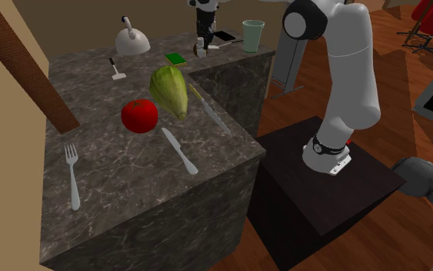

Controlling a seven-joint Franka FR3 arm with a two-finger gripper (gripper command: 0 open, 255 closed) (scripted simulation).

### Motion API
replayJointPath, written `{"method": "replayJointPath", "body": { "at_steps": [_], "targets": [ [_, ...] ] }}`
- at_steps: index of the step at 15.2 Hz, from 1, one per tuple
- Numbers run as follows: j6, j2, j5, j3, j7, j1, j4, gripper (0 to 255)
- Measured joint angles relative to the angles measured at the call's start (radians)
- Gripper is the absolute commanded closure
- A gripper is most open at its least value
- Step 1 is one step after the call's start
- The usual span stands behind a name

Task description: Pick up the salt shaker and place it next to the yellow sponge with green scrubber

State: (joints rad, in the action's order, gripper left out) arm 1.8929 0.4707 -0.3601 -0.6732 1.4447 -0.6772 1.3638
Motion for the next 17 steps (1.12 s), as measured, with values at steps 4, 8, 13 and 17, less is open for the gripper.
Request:
{"method": "replayJointPath", "body": {
  "at_steps": [4, 8, 13, 17],
  "targets": [
    [0.056, 0.003, -0.005, 0.004, 0.008, 0.010, 0.056, 255],
    [0.072, 0.004, -0.008, 0.005, 0.012, 0.010, 0.071, 255],
    [0.074, 0.004, -0.008, 0.005, 0.013, 0.011, 0.073, 0],
    [0.074, 0.004, -0.008, 0.005, 0.013, 0.011, 0.073, 0]
  ]
}}
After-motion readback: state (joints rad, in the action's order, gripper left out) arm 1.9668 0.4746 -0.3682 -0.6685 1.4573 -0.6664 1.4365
